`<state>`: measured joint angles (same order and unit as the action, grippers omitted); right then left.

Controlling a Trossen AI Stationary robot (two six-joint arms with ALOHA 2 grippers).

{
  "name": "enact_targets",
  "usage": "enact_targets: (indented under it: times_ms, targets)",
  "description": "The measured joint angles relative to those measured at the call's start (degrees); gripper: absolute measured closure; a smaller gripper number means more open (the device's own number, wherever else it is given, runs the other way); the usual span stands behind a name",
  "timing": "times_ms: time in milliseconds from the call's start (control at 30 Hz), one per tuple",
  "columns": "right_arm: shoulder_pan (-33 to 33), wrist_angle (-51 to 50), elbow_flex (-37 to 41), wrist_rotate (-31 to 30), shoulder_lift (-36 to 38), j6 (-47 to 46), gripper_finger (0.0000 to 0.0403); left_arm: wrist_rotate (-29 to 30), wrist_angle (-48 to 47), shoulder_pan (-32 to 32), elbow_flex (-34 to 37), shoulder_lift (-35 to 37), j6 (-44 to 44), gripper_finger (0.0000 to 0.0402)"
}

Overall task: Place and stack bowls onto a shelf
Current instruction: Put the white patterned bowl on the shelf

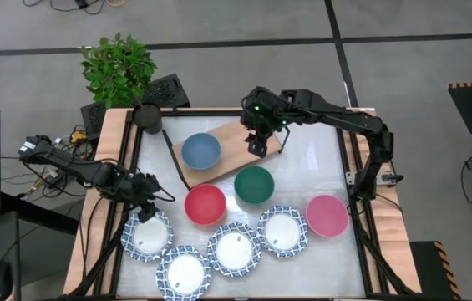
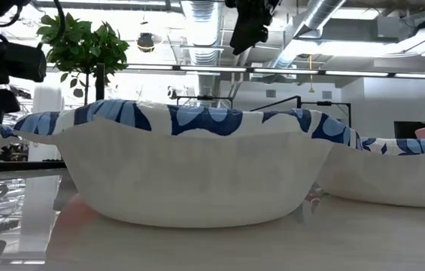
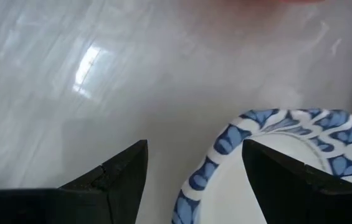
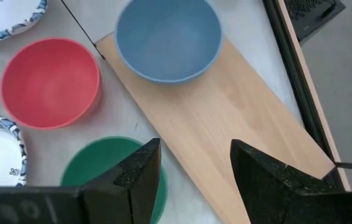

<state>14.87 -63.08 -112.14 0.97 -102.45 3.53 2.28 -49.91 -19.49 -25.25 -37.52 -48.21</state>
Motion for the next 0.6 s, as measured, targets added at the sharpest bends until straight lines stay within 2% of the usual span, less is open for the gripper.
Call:
enact_targets:
  times_ms: [267, 600]
  targets:
    - [0.29, 1.02, -0.02, 0.0, 0.0, 0.0, 0.0182, -3.33, -0.4, 0.0, 0.06, 0.0, 4.69, 0.0156]
    - [0.26, 1.85, -0.04, 0.02, 0.0, 0.0, 0.0182, -2.95, -1.15, 0.0, 0.06, 0.0, 5.58, 0.0156]
